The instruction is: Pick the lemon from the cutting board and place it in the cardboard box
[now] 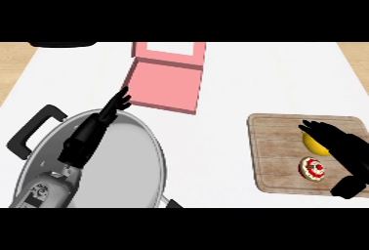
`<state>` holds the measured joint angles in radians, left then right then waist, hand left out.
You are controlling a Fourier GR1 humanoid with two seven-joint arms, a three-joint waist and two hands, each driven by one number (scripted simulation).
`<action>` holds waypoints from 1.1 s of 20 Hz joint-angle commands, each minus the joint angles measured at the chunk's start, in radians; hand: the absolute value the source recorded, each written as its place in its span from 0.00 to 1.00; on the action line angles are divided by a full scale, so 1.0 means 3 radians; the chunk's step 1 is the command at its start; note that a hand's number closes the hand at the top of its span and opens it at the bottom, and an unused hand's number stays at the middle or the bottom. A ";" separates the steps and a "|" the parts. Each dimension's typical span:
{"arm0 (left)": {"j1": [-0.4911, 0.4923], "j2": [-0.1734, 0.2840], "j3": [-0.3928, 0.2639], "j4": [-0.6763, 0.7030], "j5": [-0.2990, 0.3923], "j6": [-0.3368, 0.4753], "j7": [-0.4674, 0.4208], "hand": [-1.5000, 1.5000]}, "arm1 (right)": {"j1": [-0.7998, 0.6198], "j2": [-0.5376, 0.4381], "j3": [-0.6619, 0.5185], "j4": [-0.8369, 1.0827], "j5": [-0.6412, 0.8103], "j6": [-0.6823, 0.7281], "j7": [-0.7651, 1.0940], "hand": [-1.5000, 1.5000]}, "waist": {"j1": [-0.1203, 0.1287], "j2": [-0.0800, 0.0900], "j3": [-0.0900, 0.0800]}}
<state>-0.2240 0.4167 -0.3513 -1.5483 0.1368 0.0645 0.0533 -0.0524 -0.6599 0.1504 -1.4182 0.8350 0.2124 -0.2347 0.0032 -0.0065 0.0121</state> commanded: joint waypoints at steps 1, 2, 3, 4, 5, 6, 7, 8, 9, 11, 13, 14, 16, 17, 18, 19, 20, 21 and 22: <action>-0.0058 -0.0287 0.0033 0.0220 -0.0068 0.0027 -0.0119 0.50 | -0.0300 0.0118 0.0028 0.0342 0.0151 0.0063 -0.0039 0.00 | 0.0002 0.0029 -0.0040; -0.0069 -0.0238 0.0118 0.0294 -0.0011 -0.0040 -0.0103 0.50 | -0.0060 0.0109 0.0013 0.0078 0.0140 0.0069 0.0008 0.00 | -0.0023 0.0024 -0.0041; -0.0141 -0.0399 -0.0062 0.0165 -0.0132 0.0172 0.0000 0.50 | -0.0116 0.0167 0.0101 0.0235 0.0280 -0.0055 0.0035 0.00 | -0.0017 0.0026 -0.0040; 0.0040 -0.0163 0.0051 0.0025 0.0000 0.0012 -0.0013 0.50 | -0.0022 0.0188 0.0052 0.0362 0.0289 -0.0217 -0.0126 0.00 | -0.0005 0.0023 -0.0039; -0.0069 -0.0246 -0.0006 0.0245 -0.0029 0.0010 -0.0114 0.50 | -0.0339 0.0277 0.0076 0.0443 0.0336 -0.0074 0.0065 0.00 | 0.0000 0.0030 -0.0040; -0.0021 -0.0242 -0.0008 0.0184 0.0013 0.0056 -0.0145 0.50 | -0.0226 0.0176 0.0001 0.0688 0.0360 -0.0333 -0.0223 0.00 | 0.0002 0.0033 -0.0038; 0.0070 -0.0228 -0.0074 0.0130 -0.0039 0.0059 -0.0201 0.50 | -0.0325 0.0249 0.0049 0.0649 0.0436 -0.0255 -0.0058 0.00 | 0.0009 0.0029 -0.0039; 0.0048 -0.0223 -0.0095 -0.0074 -0.0034 0.0145 0.0054 0.50 | -0.0387 0.0336 0.0093 0.0753 0.0517 -0.0291 0.0015 0.00 | 0.0023 0.0027 -0.0038; -0.0046 -0.0145 0.0066 0.0075 0.0093 0.0020 0.0002 0.50 | -0.0406 0.0134 -0.0086 0.0676 0.0380 -0.0184 -0.0153 0.00 | -0.0004 0.0026 -0.0040; 0.0150 -0.0114 0.0032 -0.0033 0.0044 0.0031 -0.0091 0.50 | -0.0126 0.0260 0.0003 0.0601 0.0509 -0.0369 -0.0112 0.00 | -0.0013 0.0020 -0.0040; 0.0018 -0.0306 -0.0166 -0.0005 -0.0126 0.0204 0.0035 0.50 | -0.0386 0.0338 -0.0008 0.0892 0.0559 -0.0391 -0.0171 0.00 | -0.0001 0.0027 -0.0038; 0.0072 -0.0225 -0.0051 0.0091 0.0004 0.0116 -0.0120 0.50 | -0.0252 0.0281 -0.0027 0.0900 0.0551 -0.0436 -0.0264 1.00 | -0.0011 0.0028 -0.0039; -0.0061 -0.0178 -0.0038 -0.0049 0.0091 0.0116 0.0113 0.50 | -0.0535 0.0350 0.0004 0.1085 0.0626 -0.0371 -0.0226 1.00 | 0.0018 0.0032 -0.0038; 0.0061 -0.0213 -0.0178 -0.0212 -0.0047 0.0229 0.0130 0.50 | -0.0429 0.0421 0.0050 0.0997 0.0670 -0.0433 -0.0195 1.00 | 0.0010 0.0024 -0.0038; 0.0221 -0.0173 -0.0120 0.0024 -0.0055 0.0182 -0.0152 0.50 | -0.0204 0.0232 0.0001 0.0777 0.0643 -0.0413 -0.0340 1.00 | -0.0020 0.0021 -0.0041; -0.0062 -0.0254 -0.0133 -0.0023 -0.0065 0.0238 0.0132 0.50 | -0.0574 0.0362 0.0012 0.1088 0.0699 -0.0444 -0.0348 1.00 | 0.0004 0.0030 -0.0038; -0.0042 -0.0171 -0.0024 -0.0037 0.0095 0.0134 0.0110 0.50 | -0.0346 0.0394 0.0024 0.0875 0.0715 -0.0561 -0.0307 1.00 | -0.0019 0.0025 -0.0040; -0.0047 -0.0136 0.0057 0.0196 0.0179 0.0000 -0.0099 0.50 | -0.0388 0.0356 0.0006 0.0892 0.0723 -0.0519 -0.0345 1.00 | -0.0024 0.0029 -0.0041; -0.0006 -0.0225 -0.0055 0.0088 0.0026 0.0161 -0.0031 0.50 | -0.0475 0.0360 -0.0039 0.0912 0.0730 -0.0542 -0.0363 1.00 | -0.0014 0.0026 -0.0040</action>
<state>-0.1671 0.4505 -0.3970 -1.5682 0.1631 0.0824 0.0889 -0.1704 -0.5781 0.1446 -1.1785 1.0312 0.0839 -0.3378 0.0046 -0.0179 0.0063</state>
